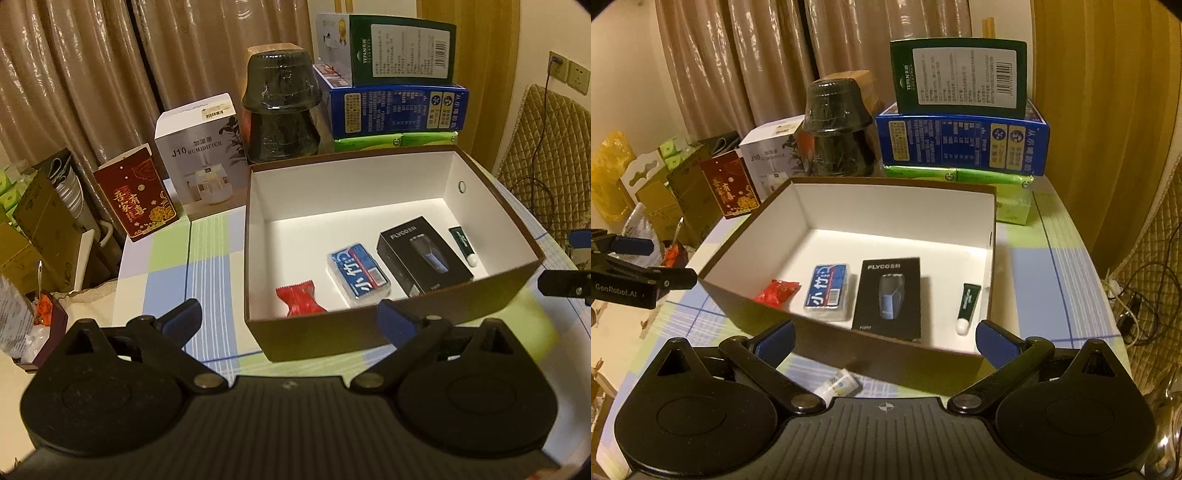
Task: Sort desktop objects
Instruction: 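Withdraw both tools from the box back toward the remaining items, then grasp the cotton swab bag with the left tool while the right tool grasps the brown scrunchie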
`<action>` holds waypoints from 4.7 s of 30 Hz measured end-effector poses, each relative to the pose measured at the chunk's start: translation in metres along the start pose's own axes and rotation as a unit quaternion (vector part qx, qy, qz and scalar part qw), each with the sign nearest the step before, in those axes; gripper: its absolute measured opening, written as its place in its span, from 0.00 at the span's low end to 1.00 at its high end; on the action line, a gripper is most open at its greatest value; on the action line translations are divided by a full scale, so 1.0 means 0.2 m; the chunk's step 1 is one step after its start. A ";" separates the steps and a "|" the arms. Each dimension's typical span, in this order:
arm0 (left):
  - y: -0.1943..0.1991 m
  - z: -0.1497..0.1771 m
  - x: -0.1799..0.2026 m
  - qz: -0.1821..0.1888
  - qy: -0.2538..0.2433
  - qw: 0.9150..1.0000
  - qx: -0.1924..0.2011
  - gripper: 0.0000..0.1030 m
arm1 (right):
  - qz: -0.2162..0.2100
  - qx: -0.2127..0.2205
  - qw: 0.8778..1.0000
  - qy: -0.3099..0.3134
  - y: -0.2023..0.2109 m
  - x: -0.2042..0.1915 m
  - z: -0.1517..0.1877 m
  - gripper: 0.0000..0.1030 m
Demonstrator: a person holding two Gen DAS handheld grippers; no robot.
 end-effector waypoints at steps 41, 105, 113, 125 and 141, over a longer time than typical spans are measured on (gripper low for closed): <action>0.41 0.59 0.40 0.002 0.027 0.999 -0.036 0.99 | -0.044 -0.023 0.998 0.040 0.48 -0.11 0.51 0.98; -0.17 1.00 0.64 0.171 -0.289 0.932 -0.140 0.57 | 0.054 -0.146 0.985 -0.069 0.29 0.24 0.99 0.98; -0.14 1.02 0.52 0.168 -0.202 0.951 -0.163 0.26 | 0.050 -0.147 0.985 -0.068 0.28 0.21 0.99 0.98; -0.01 1.06 0.10 0.048 -0.015 0.983 -0.176 0.25 | -0.025 -0.126 0.992 0.001 0.20 -0.09 0.92 0.98; 0.02 1.07 -0.06 0.021 0.061 0.984 -0.165 0.57 | -0.069 -0.101 0.987 0.108 -0.05 -0.46 0.93 0.93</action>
Point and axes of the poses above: each gripper's, at about its wrist camera, not at the fingertips, and y roughly against the way its jaws point, x to its right, z to its underside, the point moved 7 cm from there along -y, roughly the way its jaws point, and after that the axes turned 14 degrees about z, right-handed, at the moved point
